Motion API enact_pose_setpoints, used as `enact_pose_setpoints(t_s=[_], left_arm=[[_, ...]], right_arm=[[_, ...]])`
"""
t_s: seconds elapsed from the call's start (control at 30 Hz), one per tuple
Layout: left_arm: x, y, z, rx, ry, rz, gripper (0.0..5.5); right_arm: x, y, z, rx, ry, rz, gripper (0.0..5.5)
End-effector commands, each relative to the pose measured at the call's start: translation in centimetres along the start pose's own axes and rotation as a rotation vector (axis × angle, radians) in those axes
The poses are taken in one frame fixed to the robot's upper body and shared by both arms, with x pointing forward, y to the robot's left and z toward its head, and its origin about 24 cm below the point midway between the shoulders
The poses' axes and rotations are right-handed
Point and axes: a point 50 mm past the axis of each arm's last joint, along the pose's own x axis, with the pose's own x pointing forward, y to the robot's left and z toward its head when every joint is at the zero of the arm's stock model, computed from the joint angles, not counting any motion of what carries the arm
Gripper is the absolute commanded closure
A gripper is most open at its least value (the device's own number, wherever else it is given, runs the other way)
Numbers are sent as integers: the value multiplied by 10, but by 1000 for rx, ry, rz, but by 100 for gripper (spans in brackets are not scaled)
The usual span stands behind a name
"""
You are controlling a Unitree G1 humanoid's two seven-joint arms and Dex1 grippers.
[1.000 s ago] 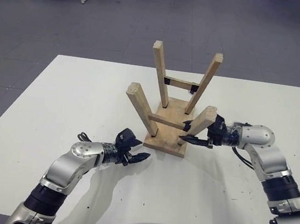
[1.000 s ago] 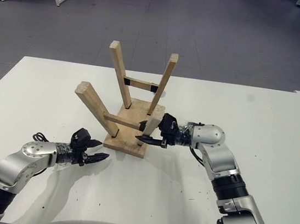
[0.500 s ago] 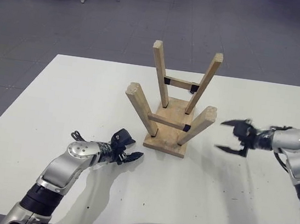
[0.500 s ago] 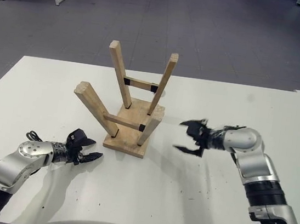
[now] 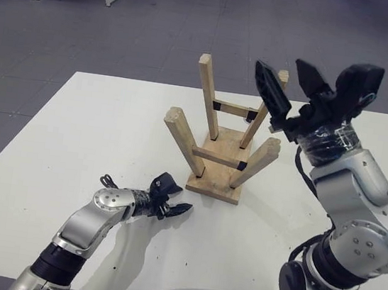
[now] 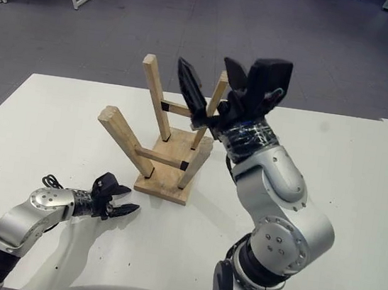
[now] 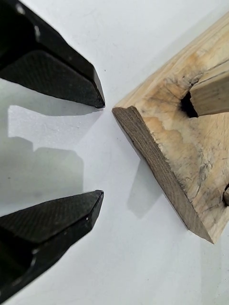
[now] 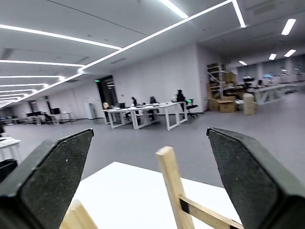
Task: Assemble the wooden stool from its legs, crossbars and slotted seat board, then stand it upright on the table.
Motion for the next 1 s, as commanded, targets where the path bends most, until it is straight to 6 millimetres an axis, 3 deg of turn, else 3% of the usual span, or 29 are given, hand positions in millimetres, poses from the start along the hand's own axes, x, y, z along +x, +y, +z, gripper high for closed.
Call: enact_pose_setpoints(t_s=[0.03, 0.1, 0.13, 0.23, 0.3, 0.4, 0.5, 0.57, 0.67, 0.73, 0.83, 0.93, 1.0], left_arm=[[5, -2, -8, -23, 40, 3, 228], [5, -4, -9, -28, 38, 1, 228], [5, -4, -9, -30, 38, 1, 228], [6, -4, -8, -30, 36, 0, 228], [7, -3, -6, -23, 35, -5, 228], [5, -3, -8, -30, 35, 4, 228], [6, -5, -11, -42, 33, 10, 228], [3, -8, -10, -78, 7, 12, 228], [-11, -6, -8, -135, -34, 43, 228], [-28, 2, 8, -207, -152, 93, 228], [-64, 32, 54, -194, -352, 239, 228], [-107, 56, 114, -82, -505, 470, 228], [-115, 53, 155, -59, -652, 510, 258]], right_arm=[[6, 13, 35, 13, -215, 58, 110], [3, 12, 40, 42, -259, 40, 110], [0, 11, 27, 66, -188, 32, 110], [-25, 7, -47, 168, 257, -4, 110], [-40, 5, -75, 201, 418, -49, 110], [-17, 3, -56, 208, 267, -62, 110], [1, 3, -23, 219, 76, 1, 110], [7, 1, 0, 218, -18, 44, 110], [7, -7, 17, 220, -73, 35, 110], [3, -25, 17, 185, -51, -46, 110], [-19, -75, -11, 20, 116, -301, 110], [-58, -106, -72, -66, 384, -496, 110], [-75, -103, -105, -79, 510, -502, 106]])
